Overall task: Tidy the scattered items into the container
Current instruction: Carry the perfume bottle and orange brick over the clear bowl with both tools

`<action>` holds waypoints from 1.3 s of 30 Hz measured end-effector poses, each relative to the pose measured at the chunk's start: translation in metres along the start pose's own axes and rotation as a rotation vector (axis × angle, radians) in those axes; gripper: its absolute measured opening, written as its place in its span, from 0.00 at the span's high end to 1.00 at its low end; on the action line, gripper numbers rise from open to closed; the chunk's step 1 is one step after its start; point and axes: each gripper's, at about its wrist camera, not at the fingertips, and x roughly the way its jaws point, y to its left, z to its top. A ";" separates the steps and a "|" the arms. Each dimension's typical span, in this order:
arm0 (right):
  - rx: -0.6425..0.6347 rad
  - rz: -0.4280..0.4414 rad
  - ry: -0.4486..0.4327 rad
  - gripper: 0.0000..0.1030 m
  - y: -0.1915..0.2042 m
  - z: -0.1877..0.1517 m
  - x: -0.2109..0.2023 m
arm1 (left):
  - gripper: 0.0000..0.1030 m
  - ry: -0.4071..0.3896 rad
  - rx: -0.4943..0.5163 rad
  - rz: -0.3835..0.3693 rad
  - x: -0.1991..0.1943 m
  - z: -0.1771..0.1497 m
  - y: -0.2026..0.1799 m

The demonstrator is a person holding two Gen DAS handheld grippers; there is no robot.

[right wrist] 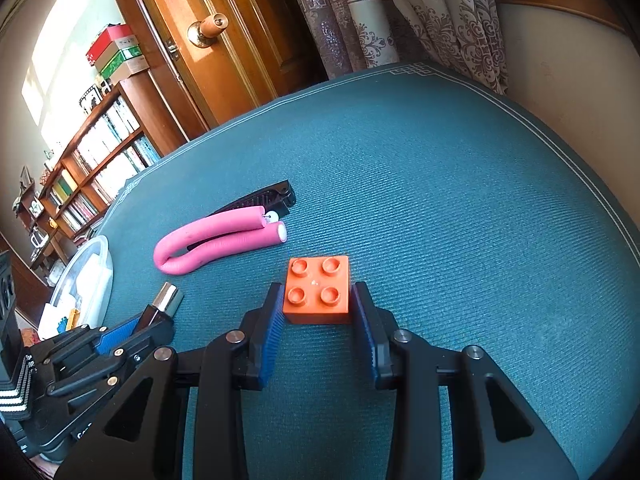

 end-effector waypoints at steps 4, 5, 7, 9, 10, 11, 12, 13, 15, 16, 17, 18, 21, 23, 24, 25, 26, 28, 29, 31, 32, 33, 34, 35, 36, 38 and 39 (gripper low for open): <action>0.000 -0.002 0.000 0.64 0.000 -0.005 -0.005 | 0.78 -0.002 -0.011 0.000 -0.006 -0.004 0.002; 0.001 -0.002 -0.001 0.64 0.000 -0.007 -0.006 | 0.78 -0.001 -0.014 0.000 -0.007 -0.006 0.002; 0.004 -0.001 -0.002 0.64 0.000 -0.009 -0.009 | 0.78 -0.003 -0.016 -0.001 -0.010 -0.008 0.002; 0.008 0.000 -0.004 0.64 -0.001 -0.013 -0.012 | 0.78 -0.008 -0.018 -0.002 -0.015 -0.011 0.002; 0.010 0.001 -0.004 0.64 -0.001 -0.014 -0.013 | 0.78 -0.012 -0.020 -0.003 -0.017 -0.012 0.002; 0.011 0.001 -0.005 0.64 0.000 -0.015 -0.014 | 0.78 -0.017 -0.023 -0.003 -0.020 -0.012 0.003; 0.011 0.000 -0.004 0.64 0.000 -0.016 -0.016 | 0.78 -0.021 -0.026 -0.002 -0.022 -0.013 0.004; 0.009 0.000 -0.004 0.64 0.001 -0.018 -0.017 | 0.78 -0.025 -0.029 -0.002 -0.024 -0.013 0.005; 0.003 0.001 -0.001 0.64 0.004 -0.021 -0.020 | 0.78 -0.030 -0.030 0.002 -0.028 -0.015 0.006; 0.002 0.003 -0.001 0.64 0.004 -0.022 -0.021 | 0.78 -0.031 -0.029 0.005 -0.029 -0.015 0.006; 0.001 0.006 0.000 0.64 0.005 -0.024 -0.022 | 0.78 -0.032 -0.030 0.006 -0.030 -0.016 0.007; -0.001 0.008 0.002 0.64 0.006 -0.025 -0.024 | 0.78 -0.032 -0.031 0.005 -0.031 -0.018 0.007; -0.008 0.007 0.007 0.64 0.009 -0.030 -0.027 | 0.78 -0.025 -0.034 0.005 -0.031 -0.022 0.009; -0.008 0.006 0.009 0.64 0.010 -0.033 -0.029 | 0.78 -0.015 -0.036 0.006 -0.029 -0.025 0.009; -0.008 0.004 0.010 0.64 0.010 -0.035 -0.029 | 0.78 -0.008 -0.037 0.008 -0.027 -0.026 0.010; -0.007 0.003 0.011 0.64 0.010 -0.036 -0.030 | 0.78 -0.004 -0.041 0.010 -0.026 -0.027 0.010; -0.007 0.002 0.011 0.64 0.010 -0.036 -0.031 | 0.78 -0.001 -0.044 0.012 -0.024 -0.028 0.011; -0.008 0.000 0.013 0.64 0.010 -0.037 -0.031 | 0.78 0.000 -0.048 0.011 -0.022 -0.029 0.011; -0.008 -0.001 0.014 0.64 0.010 -0.037 -0.031 | 0.78 0.000 -0.049 0.012 -0.021 -0.028 0.011; -0.010 -0.003 0.016 0.64 0.010 -0.037 -0.031 | 0.78 0.000 -0.053 0.014 -0.019 -0.026 0.011; -0.012 -0.005 0.017 0.64 0.010 -0.037 -0.030 | 0.78 0.000 -0.054 0.014 -0.018 -0.025 0.011; -0.014 -0.007 0.017 0.64 0.011 -0.037 -0.030 | 0.78 0.000 -0.056 0.015 -0.017 -0.025 0.011; -0.016 -0.009 0.018 0.64 0.011 -0.037 -0.030 | 0.78 0.001 -0.057 0.016 -0.017 -0.024 0.011; -0.018 -0.011 0.018 0.64 0.012 -0.037 -0.030 | 0.78 0.000 -0.059 0.018 -0.017 -0.024 0.011; -0.020 -0.012 0.018 0.64 0.012 -0.037 -0.030 | 0.78 -0.002 -0.059 0.019 -0.017 -0.024 0.011; -0.023 -0.013 0.017 0.64 0.012 -0.037 -0.030 | 0.78 -0.005 -0.050 0.024 -0.018 -0.026 0.010; -0.023 -0.014 0.016 0.64 0.012 -0.037 -0.030 | 0.78 -0.009 -0.046 0.026 -0.020 -0.026 0.009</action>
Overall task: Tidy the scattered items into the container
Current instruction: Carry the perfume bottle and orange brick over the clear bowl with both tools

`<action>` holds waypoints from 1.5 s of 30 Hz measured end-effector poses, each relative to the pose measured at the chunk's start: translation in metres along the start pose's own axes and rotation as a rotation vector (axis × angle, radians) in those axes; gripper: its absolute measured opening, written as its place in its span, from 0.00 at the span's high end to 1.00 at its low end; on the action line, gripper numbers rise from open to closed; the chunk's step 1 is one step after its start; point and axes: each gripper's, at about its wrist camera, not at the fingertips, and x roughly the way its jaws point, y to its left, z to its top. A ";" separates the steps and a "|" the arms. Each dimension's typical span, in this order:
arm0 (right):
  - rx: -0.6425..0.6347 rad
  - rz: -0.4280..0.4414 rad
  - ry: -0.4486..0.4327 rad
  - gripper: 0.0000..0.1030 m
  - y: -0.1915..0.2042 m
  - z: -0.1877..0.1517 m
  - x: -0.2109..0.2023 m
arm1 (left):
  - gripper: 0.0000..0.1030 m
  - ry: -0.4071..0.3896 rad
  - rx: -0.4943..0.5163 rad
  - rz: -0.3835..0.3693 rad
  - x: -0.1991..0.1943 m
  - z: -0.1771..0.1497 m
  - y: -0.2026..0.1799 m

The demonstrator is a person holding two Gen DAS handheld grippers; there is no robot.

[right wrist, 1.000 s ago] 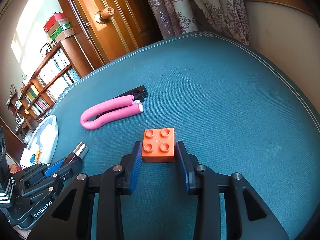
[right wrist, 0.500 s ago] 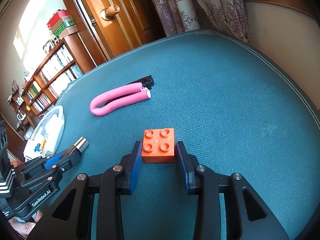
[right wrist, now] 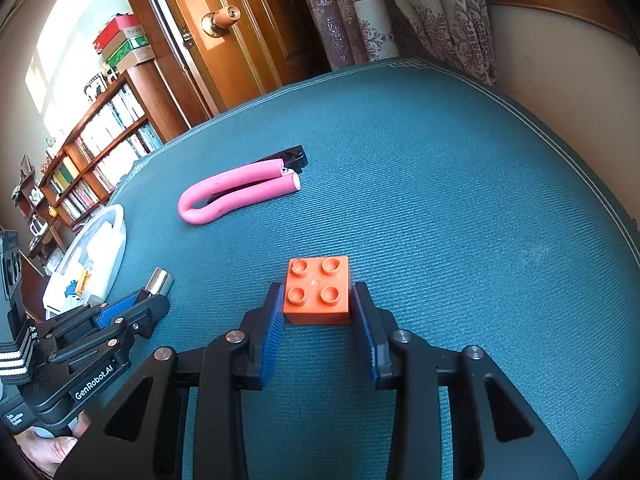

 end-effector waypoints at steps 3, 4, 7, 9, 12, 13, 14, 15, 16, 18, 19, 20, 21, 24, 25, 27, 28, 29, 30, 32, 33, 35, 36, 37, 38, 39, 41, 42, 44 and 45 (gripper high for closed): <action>-0.001 0.002 -0.007 0.64 0.002 0.000 -0.001 | 0.78 -0.019 0.003 -0.001 -0.006 -0.001 -0.001; -0.001 0.005 -0.011 0.64 0.003 0.000 -0.002 | 0.78 -0.029 0.004 0.003 -0.010 -0.002 0.000; -0.005 0.024 -0.022 0.65 0.009 0.002 -0.006 | 0.78 -0.054 -0.002 -0.001 -0.020 0.000 0.003; -0.012 0.039 -0.028 0.65 0.016 0.004 -0.008 | 0.78 -0.066 -0.008 0.001 -0.026 0.001 0.007; -0.028 0.060 -0.034 0.64 0.028 0.006 -0.010 | 0.78 -0.082 -0.030 0.007 -0.036 0.003 0.016; -0.034 0.066 -0.035 0.64 0.032 0.006 -0.010 | 0.78 -0.087 -0.040 0.011 -0.038 0.003 0.019; -0.040 0.072 -0.034 0.65 0.036 0.006 -0.010 | 0.78 -0.091 -0.049 0.016 -0.041 0.003 0.024; -0.045 0.079 -0.033 0.65 0.040 0.007 -0.009 | 0.78 -0.094 -0.059 0.021 -0.043 0.004 0.027; -0.052 0.084 -0.032 0.65 0.045 0.007 -0.008 | 0.78 -0.098 -0.068 0.026 -0.046 0.003 0.032; -0.063 0.094 -0.028 0.65 0.053 0.007 -0.007 | 0.78 -0.106 -0.087 0.038 -0.050 0.002 0.040; -0.068 0.100 -0.025 0.65 0.057 0.007 -0.006 | 0.78 -0.110 -0.097 0.042 -0.053 0.001 0.045; -0.072 0.108 -0.022 0.65 0.061 0.006 -0.006 | 0.78 -0.115 -0.107 0.046 -0.055 0.000 0.050; -0.075 0.116 -0.019 0.65 0.065 0.007 -0.005 | 0.78 -0.120 -0.115 0.051 -0.058 0.000 0.054; -0.094 0.133 -0.018 0.65 0.079 0.008 -0.004 | 0.78 -0.138 -0.134 0.076 -0.064 -0.001 0.069; -0.101 0.138 -0.018 0.65 0.084 0.008 -0.003 | 0.78 -0.142 -0.143 0.085 -0.065 -0.001 0.074; -0.117 0.149 -0.018 0.65 0.094 0.009 -0.003 | 0.78 -0.150 -0.169 0.100 -0.068 -0.001 0.087; -0.127 0.154 -0.017 0.65 0.100 0.009 -0.002 | 0.78 -0.153 -0.183 0.108 -0.069 -0.002 0.094; -0.135 0.159 -0.016 0.65 0.105 0.009 -0.001 | 0.78 -0.155 -0.196 0.117 -0.069 -0.002 0.100; -0.143 0.164 -0.014 0.65 0.110 0.009 -0.001 | 0.78 -0.157 -0.208 0.124 -0.070 -0.002 0.107; -0.159 0.174 -0.011 0.65 0.120 0.009 0.001 | 0.78 -0.159 -0.227 0.138 -0.070 -0.002 0.118; -0.166 0.178 -0.009 0.65 0.125 0.009 0.002 | 0.78 -0.160 -0.234 0.144 -0.070 -0.002 0.123; -0.181 0.187 -0.005 0.65 0.135 0.009 0.005 | 0.78 -0.159 -0.245 0.155 -0.069 -0.003 0.130; -0.189 0.192 -0.004 0.65 0.140 0.009 0.006 | 0.78 -0.159 -0.247 0.158 -0.069 -0.003 0.134; -0.195 0.197 -0.002 0.65 0.145 0.009 0.007 | 0.78 -0.159 -0.248 0.162 -0.069 -0.003 0.136; -0.202 0.202 0.000 0.65 0.149 0.010 0.008 | 0.78 -0.159 -0.250 0.165 -0.068 -0.004 0.139; -0.209 0.207 0.002 0.65 0.153 0.010 0.010 | 0.78 -0.160 -0.253 0.167 -0.067 -0.004 0.141; -0.225 0.215 0.005 0.65 0.163 0.010 0.012 | 0.78 -0.160 -0.263 0.168 -0.066 -0.005 0.146; -0.235 0.218 0.006 0.65 0.168 0.010 0.013 | 0.78 -0.160 -0.268 0.168 -0.065 -0.006 0.148; -0.255 0.227 0.007 0.65 0.177 0.010 0.016 | 0.78 -0.161 -0.278 0.167 -0.064 -0.007 0.154; -0.264 0.230 0.008 0.65 0.182 0.010 0.017 | 0.78 -0.162 -0.282 0.167 -0.063 -0.007 0.156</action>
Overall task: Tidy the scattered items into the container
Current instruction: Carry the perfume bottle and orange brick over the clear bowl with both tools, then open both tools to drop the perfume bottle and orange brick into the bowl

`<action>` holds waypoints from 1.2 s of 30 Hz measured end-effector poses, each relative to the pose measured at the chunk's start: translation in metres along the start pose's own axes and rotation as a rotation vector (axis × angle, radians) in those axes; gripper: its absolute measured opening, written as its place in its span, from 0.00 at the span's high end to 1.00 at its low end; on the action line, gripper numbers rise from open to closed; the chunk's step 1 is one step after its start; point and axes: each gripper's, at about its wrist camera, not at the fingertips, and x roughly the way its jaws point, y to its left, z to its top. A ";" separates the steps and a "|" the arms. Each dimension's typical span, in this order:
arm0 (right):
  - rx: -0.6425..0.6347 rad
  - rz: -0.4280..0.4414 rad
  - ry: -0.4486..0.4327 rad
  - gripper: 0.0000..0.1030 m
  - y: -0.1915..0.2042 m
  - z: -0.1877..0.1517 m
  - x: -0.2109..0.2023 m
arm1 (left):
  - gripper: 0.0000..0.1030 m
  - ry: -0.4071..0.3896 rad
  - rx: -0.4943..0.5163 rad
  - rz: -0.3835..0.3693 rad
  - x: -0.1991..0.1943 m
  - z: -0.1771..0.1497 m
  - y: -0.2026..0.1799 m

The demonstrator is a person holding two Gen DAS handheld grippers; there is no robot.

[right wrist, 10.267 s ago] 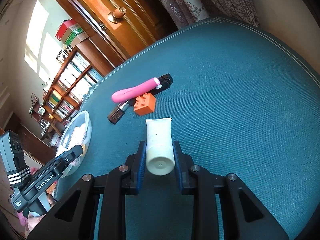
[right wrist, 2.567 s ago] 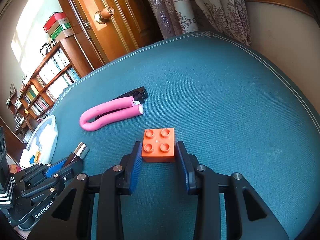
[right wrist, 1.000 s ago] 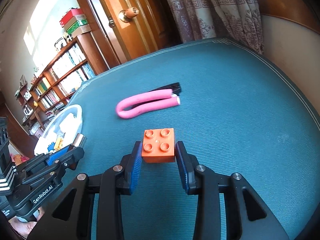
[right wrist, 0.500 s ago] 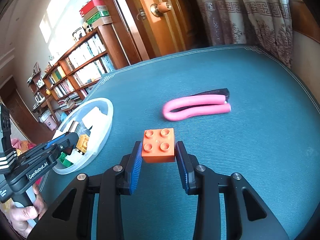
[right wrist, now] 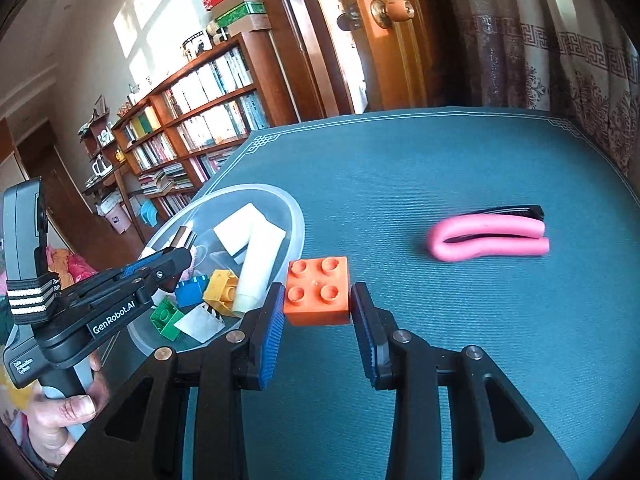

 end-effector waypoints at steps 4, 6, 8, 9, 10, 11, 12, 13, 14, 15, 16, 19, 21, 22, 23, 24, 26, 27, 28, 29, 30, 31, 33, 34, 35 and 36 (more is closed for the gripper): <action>-0.027 0.012 0.008 0.65 0.015 0.004 0.011 | 0.78 0.002 -0.011 -0.004 0.003 -0.001 0.006; -0.036 0.017 0.011 0.65 0.021 0.006 0.016 | 0.78 0.002 -0.013 -0.005 0.004 -0.001 0.009; -0.044 0.021 0.012 0.65 0.025 0.008 0.021 | 0.78 0.003 -0.016 -0.005 0.005 -0.001 0.009; -0.048 0.023 0.013 0.65 0.027 0.009 0.023 | 0.78 0.003 -0.019 -0.005 0.005 -0.001 0.011; -0.051 0.023 0.013 0.65 0.029 0.010 0.025 | 0.78 0.004 -0.022 -0.005 0.005 -0.001 0.013; -0.053 0.022 0.015 0.65 0.031 0.011 0.027 | 0.78 0.005 -0.026 -0.006 0.006 -0.001 0.014; -0.054 0.022 0.017 0.65 0.031 0.011 0.030 | 0.78 0.005 -0.028 -0.006 0.006 -0.001 0.015; -0.056 0.022 0.020 0.64 0.032 0.012 0.032 | 0.78 0.005 -0.030 -0.005 0.007 -0.002 0.016; -0.058 0.021 0.022 0.64 0.034 0.013 0.034 | 0.78 0.007 -0.033 -0.005 0.007 -0.002 0.017; -0.059 0.021 0.024 0.65 0.034 0.013 0.036 | 0.78 0.010 -0.037 -0.007 0.008 -0.002 0.018; -0.061 0.021 0.024 0.65 0.035 0.014 0.038 | 0.78 0.011 -0.041 -0.008 0.008 -0.002 0.019; -0.069 0.016 0.022 0.65 0.037 0.017 0.042 | 0.77 0.012 -0.056 -0.012 0.008 -0.002 0.022; -0.073 0.016 0.024 0.65 0.038 0.018 0.045 | 0.77 0.011 -0.061 -0.011 0.007 -0.002 0.024; -0.074 0.016 0.026 0.65 0.038 0.019 0.047 | 0.77 0.010 -0.065 -0.012 0.006 -0.003 0.025; -0.075 0.016 0.027 0.65 0.039 0.019 0.048 | 0.77 0.010 -0.069 -0.013 0.006 -0.003 0.026; -0.075 0.017 0.030 0.65 0.039 0.019 0.049 | 0.76 0.008 -0.070 -0.014 0.005 -0.003 0.026; -0.076 0.021 0.036 0.65 0.039 0.019 0.052 | 0.74 0.006 -0.073 -0.014 0.004 -0.003 0.027; -0.078 0.025 0.041 0.65 0.040 0.018 0.053 | 0.72 0.005 -0.074 -0.013 0.003 -0.003 0.027; -0.079 0.028 0.045 0.65 0.040 0.017 0.054 | 0.69 0.004 -0.074 -0.013 0.003 -0.003 0.027; -0.080 0.032 0.046 0.65 0.041 0.016 0.054 | 0.68 0.003 -0.074 -0.013 0.003 -0.003 0.027; -0.078 0.034 0.045 0.65 0.040 0.015 0.052 | 0.65 0.002 -0.074 -0.012 0.002 -0.003 0.027; -0.073 0.036 0.045 0.65 0.039 0.014 0.052 | 0.62 0.002 -0.075 -0.011 0.002 -0.004 0.027; -0.053 0.035 0.045 0.64 0.035 0.014 0.050 | 0.57 0.002 -0.076 -0.011 0.002 -0.004 0.026; -0.040 0.034 0.041 0.64 0.033 0.014 0.049 | 0.51 0.002 -0.076 -0.012 0.002 -0.004 0.026; -0.030 0.032 0.040 0.64 0.030 0.014 0.048 | 0.48 0.001 -0.077 -0.011 0.002 -0.004 0.025; -0.021 0.028 0.036 0.64 0.028 0.015 0.046 | 0.39 0.000 -0.078 -0.009 0.002 -0.004 0.025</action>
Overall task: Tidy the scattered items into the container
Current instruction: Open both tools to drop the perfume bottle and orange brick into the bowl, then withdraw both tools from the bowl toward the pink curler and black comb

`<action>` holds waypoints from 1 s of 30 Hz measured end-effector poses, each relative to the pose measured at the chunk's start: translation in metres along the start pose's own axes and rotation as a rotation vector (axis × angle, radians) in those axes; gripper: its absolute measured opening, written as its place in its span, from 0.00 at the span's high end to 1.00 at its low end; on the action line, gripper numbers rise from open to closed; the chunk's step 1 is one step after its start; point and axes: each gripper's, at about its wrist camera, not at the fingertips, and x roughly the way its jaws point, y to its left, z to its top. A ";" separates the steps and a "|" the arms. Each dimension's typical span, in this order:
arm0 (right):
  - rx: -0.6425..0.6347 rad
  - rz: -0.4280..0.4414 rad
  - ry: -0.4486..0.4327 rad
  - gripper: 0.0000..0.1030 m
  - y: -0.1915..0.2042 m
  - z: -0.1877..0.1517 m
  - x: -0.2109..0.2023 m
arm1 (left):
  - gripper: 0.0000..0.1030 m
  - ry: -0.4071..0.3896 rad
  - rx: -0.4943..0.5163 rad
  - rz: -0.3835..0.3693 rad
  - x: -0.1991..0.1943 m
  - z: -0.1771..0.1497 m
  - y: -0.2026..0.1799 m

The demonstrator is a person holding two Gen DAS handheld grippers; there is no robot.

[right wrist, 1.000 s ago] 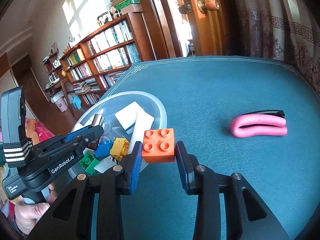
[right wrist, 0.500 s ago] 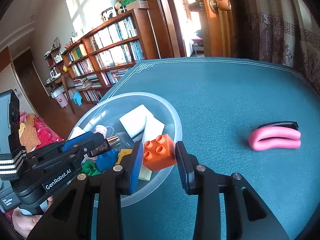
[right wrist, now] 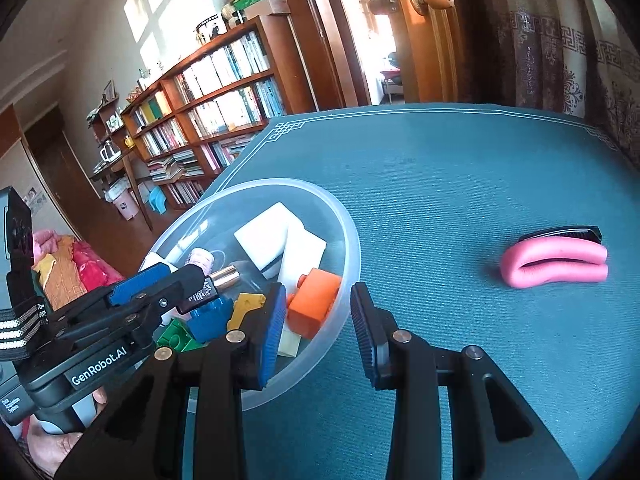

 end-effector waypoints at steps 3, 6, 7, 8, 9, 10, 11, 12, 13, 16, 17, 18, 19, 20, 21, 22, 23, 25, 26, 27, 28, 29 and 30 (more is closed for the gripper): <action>0.029 -0.019 -0.014 0.64 -0.008 0.000 -0.004 | 0.20 -0.011 -0.006 0.009 -0.001 0.001 -0.001; 0.085 -0.040 -0.024 0.64 -0.021 -0.001 -0.008 | 0.20 -0.005 -0.008 0.010 0.000 0.001 -0.001; 0.101 -0.047 -0.025 0.64 -0.026 -0.002 -0.009 | 0.20 -0.003 -0.008 0.013 0.000 0.001 -0.001; 0.113 -0.053 -0.028 0.64 -0.030 -0.003 -0.011 | 0.20 -0.002 -0.008 0.016 0.000 0.000 -0.001; 0.124 -0.062 -0.031 0.64 -0.033 -0.003 -0.012 | 0.20 -0.001 -0.008 0.018 0.001 0.000 -0.002; 0.134 -0.074 -0.033 0.60 -0.038 -0.004 -0.013 | 0.20 0.000 -0.007 0.019 0.001 0.000 -0.002; 0.146 -0.084 -0.035 0.51 -0.043 -0.005 -0.014 | 0.19 0.001 -0.007 0.020 0.001 0.000 -0.003; 0.165 -0.096 -0.037 0.46 -0.049 -0.006 -0.015 | 0.19 0.001 -0.006 0.020 0.000 0.000 -0.003; 0.189 -0.116 -0.038 0.42 -0.056 -0.008 -0.016 | 0.19 0.001 -0.006 0.020 0.000 0.000 -0.003; 0.234 -0.162 -0.037 0.42 -0.074 -0.011 -0.014 | 0.18 0.001 -0.010 0.020 0.000 0.000 -0.003; 0.237 -0.175 -0.039 0.42 -0.079 -0.011 -0.014 | 0.18 0.002 -0.010 0.019 0.000 0.000 -0.004; 0.235 -0.191 -0.042 0.42 -0.083 -0.010 -0.014 | 0.18 0.004 -0.010 0.019 0.001 0.000 -0.005; 0.232 -0.206 -0.044 0.42 -0.086 -0.009 -0.013 | 0.18 0.006 -0.009 0.018 0.001 0.000 -0.005; 0.231 -0.223 -0.047 0.42 -0.088 -0.008 -0.013 | 0.18 0.007 -0.007 0.017 0.001 0.000 -0.006; 0.230 -0.245 -0.051 0.42 -0.091 -0.007 -0.013 | 0.18 0.007 -0.005 0.016 0.000 0.000 -0.006; 0.231 -0.266 -0.051 0.42 -0.092 -0.007 -0.012 | 0.18 0.006 -0.002 0.015 0.000 0.000 -0.007; 0.236 -0.277 -0.047 0.42 -0.095 -0.006 -0.011 | 0.18 0.006 0.001 0.014 0.000 0.000 -0.007; 0.265 -0.281 -0.033 0.42 -0.101 -0.007 -0.008 | 0.17 0.006 0.007 0.012 -0.001 0.000 -0.009; 0.282 -0.282 -0.024 0.42 -0.105 -0.007 -0.006 | 0.17 0.007 0.010 0.011 -0.001 0.000 -0.011; 0.297 -0.283 -0.017 0.42 -0.107 -0.007 -0.004 | 0.17 0.007 0.013 0.010 0.000 0.000 -0.012; 0.308 -0.284 -0.013 0.42 -0.110 -0.007 -0.002 | 0.17 0.009 0.015 0.010 0.001 0.000 -0.013; 0.309 -0.288 -0.019 0.42 -0.110 -0.006 -0.002 | 0.17 0.010 0.017 0.010 0.001 0.000 -0.014; 0.305 -0.296 -0.023 0.41 -0.110 -0.004 -0.002 | 0.17 0.012 0.019 0.009 0.002 0.000 -0.014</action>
